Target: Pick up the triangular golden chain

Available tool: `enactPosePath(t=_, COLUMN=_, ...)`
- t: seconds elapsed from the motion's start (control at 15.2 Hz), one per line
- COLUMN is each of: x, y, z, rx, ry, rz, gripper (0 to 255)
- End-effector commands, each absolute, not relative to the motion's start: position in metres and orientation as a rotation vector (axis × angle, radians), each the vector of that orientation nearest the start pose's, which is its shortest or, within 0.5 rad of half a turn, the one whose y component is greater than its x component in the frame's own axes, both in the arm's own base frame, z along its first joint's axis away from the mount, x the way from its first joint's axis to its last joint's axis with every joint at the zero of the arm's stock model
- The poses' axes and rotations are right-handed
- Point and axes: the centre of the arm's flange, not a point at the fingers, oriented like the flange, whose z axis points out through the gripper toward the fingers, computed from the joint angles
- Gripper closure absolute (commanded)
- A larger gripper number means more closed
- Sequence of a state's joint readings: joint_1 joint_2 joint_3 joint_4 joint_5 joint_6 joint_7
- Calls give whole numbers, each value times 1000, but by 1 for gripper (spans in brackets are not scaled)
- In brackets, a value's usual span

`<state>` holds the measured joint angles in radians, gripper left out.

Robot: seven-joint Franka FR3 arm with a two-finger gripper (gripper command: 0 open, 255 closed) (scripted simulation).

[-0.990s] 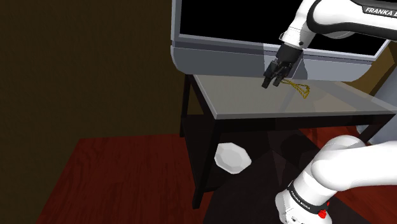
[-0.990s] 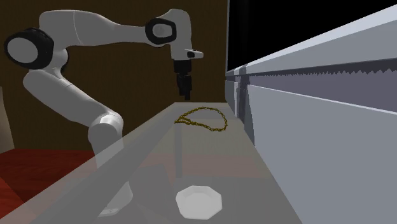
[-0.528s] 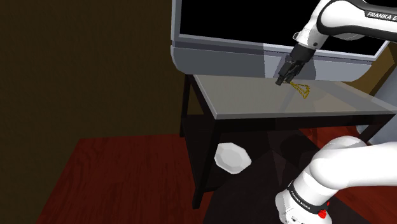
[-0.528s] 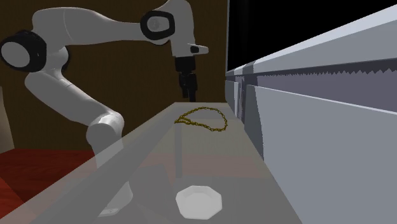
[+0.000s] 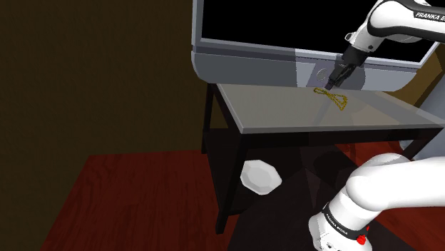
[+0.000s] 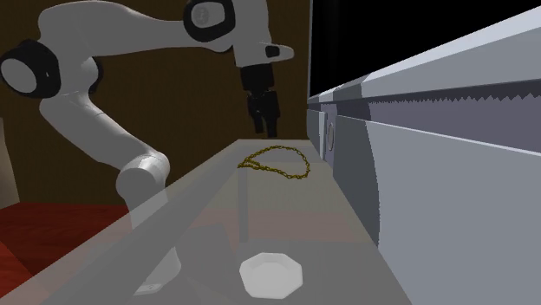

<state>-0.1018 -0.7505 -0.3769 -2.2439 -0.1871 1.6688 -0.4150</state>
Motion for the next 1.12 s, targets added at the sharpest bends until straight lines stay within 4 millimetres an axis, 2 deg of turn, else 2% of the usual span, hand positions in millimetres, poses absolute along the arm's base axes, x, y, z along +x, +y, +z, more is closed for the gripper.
enactPosePath(t=0.0, x=276, y=-221, z=613, rx=-3130, ry=-33, rz=-245, gripper=0)
enactPosePath(t=0.4, x=276, y=-221, z=578, rx=-3130, ry=-33, rz=-245, gripper=0)
enactPosePath(t=0.53, x=276, y=-221, z=578, rx=-3130, ry=-33, rz=-245, gripper=0)
enactPosePath(t=0.59, x=276, y=-221, z=578, rx=-3130, ry=-33, rz=-245, gripper=255)
enactPosePath(t=1.06, x=276, y=-220, z=578, rx=-3130, ry=-33, rz=-245, gripper=255)
